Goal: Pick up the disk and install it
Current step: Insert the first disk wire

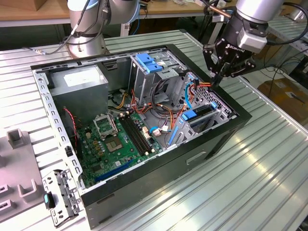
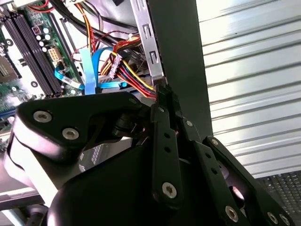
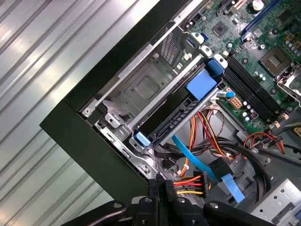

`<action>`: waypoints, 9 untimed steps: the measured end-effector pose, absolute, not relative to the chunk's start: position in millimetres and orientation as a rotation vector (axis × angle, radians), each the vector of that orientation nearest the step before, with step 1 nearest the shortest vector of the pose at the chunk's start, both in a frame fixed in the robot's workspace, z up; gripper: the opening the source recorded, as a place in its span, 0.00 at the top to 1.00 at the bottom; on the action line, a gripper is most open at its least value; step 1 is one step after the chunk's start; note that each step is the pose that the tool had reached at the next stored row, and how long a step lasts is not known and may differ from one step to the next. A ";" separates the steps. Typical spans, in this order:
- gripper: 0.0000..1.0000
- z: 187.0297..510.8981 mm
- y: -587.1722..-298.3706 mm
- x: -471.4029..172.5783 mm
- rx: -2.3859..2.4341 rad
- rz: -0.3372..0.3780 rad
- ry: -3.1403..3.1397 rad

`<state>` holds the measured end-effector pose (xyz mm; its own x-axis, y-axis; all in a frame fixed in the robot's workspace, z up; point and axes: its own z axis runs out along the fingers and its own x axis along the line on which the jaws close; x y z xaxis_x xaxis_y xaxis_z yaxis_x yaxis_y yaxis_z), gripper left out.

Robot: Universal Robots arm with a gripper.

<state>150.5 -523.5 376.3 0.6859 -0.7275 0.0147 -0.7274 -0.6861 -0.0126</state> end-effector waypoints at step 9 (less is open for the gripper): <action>0.83 376.2 -523.5 149.9 -2.856 -0.029 1.294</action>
